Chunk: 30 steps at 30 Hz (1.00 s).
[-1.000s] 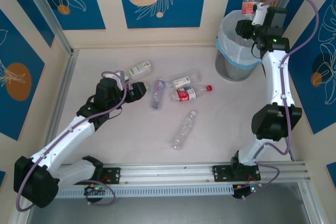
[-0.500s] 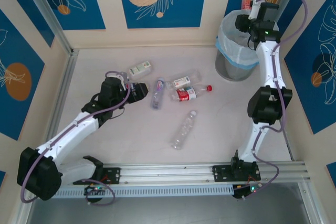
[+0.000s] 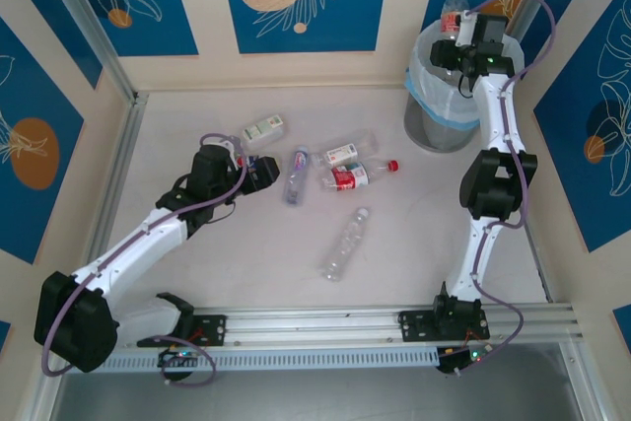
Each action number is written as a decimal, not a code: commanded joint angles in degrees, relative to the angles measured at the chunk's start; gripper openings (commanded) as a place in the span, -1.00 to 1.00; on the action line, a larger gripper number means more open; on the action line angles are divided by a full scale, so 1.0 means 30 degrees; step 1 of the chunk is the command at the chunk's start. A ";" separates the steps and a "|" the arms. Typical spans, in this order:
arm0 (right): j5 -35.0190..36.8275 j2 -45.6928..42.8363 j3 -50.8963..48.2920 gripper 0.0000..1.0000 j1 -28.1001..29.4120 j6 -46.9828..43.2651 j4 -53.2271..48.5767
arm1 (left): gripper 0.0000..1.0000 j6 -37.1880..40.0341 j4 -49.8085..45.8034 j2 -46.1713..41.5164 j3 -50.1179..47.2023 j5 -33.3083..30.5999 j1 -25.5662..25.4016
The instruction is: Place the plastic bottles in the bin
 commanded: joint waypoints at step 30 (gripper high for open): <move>0.0777 -0.3232 -0.1760 0.85 0.0440 0.0385 0.0761 | 0.98 -0.0011 0.0004 -0.0575 -0.0274 0.0001 -0.0124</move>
